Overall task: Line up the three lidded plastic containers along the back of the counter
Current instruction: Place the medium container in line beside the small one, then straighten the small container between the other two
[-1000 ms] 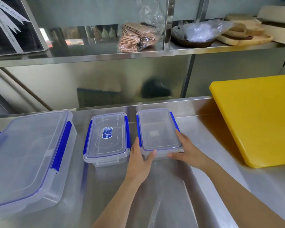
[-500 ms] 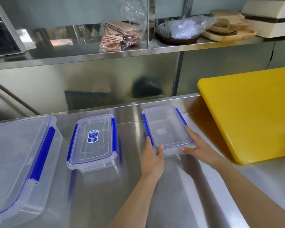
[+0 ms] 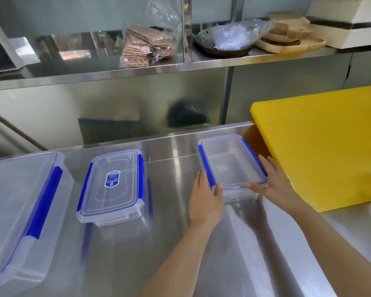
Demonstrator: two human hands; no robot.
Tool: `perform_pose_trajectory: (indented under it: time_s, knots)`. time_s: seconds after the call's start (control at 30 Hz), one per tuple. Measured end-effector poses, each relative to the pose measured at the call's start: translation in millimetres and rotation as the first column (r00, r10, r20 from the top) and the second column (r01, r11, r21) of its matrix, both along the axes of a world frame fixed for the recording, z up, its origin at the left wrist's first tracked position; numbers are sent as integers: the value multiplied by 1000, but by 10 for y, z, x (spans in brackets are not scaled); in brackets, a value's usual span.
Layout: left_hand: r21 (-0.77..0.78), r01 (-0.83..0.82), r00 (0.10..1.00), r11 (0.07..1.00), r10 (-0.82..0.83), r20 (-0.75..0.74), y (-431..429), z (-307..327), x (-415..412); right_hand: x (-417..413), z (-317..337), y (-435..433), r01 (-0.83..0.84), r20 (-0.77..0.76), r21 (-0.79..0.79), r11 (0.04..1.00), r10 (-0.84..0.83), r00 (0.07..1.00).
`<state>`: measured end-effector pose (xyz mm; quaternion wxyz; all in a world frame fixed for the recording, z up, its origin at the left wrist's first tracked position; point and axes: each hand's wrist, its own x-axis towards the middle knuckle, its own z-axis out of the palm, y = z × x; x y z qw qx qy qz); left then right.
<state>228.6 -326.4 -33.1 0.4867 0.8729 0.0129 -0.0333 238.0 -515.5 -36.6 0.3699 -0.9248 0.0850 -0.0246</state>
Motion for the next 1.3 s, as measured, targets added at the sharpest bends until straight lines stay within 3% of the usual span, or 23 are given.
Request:
perform_pose_trajectory:
  time_s: [0.07, 0.13, 0.2, 0.27, 0.37, 0.43, 0.53, 0.6, 0.77, 1.13, 1.23, 1.3]
  knots:
    - [-5, -158, 971, 987, 157, 182, 497, 146, 28, 72, 93, 448, 36, 230, -20, 999, -31, 973]
    - [-8, -327, 894, 945, 312, 321, 839, 218, 94, 38, 192, 757, -3, 337, 34, 999, -9, 942]
    - [-12, -493, 819, 870, 468, 331, 1252, 207, 165, 25, 144, 1087, -135, 325, 37, 990, 116, 938]
    - [65, -587, 789, 807, 552, 268, 1615, 135, 251, 22, 65, 1400, -255, 221, 78, 964, 233, 947]
    - [240, -520, 852, 820, 519, 73, 1977, -36, 305, 59, -47, 1797, -302, 31, 238, 923, 303, 952]
    - [291, -439, 884, 850, 467, -32, 2039, -135, 278, 98, -84, 1988, -319, 6, 329, 889, 336, 942]
    - [121, -408, 908, 905, 416, -50, 2133, -221, 277, 167, -71, 2262, -297, -35, 425, 855, 343, 939]
    - [-19, -345, 935, 938, 342, -99, 2161, -236, 281, 189, -89, 2378, -277, -69, 405, 871, 331, 941]
    - [-143, -309, 948, 940, 292, -129, 1989, -234, 249, 175, -155, 2304, -228, -91, 348, 909, 275, 957]
    - [-2, -320, 937, 947, 316, -147, 1852, -293, 305, 187, -188, 2132, -220, -120, 264, 939, 259, 958]
    - [180, -331, 938, 926, 343, -40, 1842, -196, 248, 169, -117, 2124, -187, -3, 123, 975, 189, 982]
    - [219, -352, 936, 910, 339, 96, 1874, -36, 203, 157, -36, 2148, -143, 127, 55, 988, 136, 983]
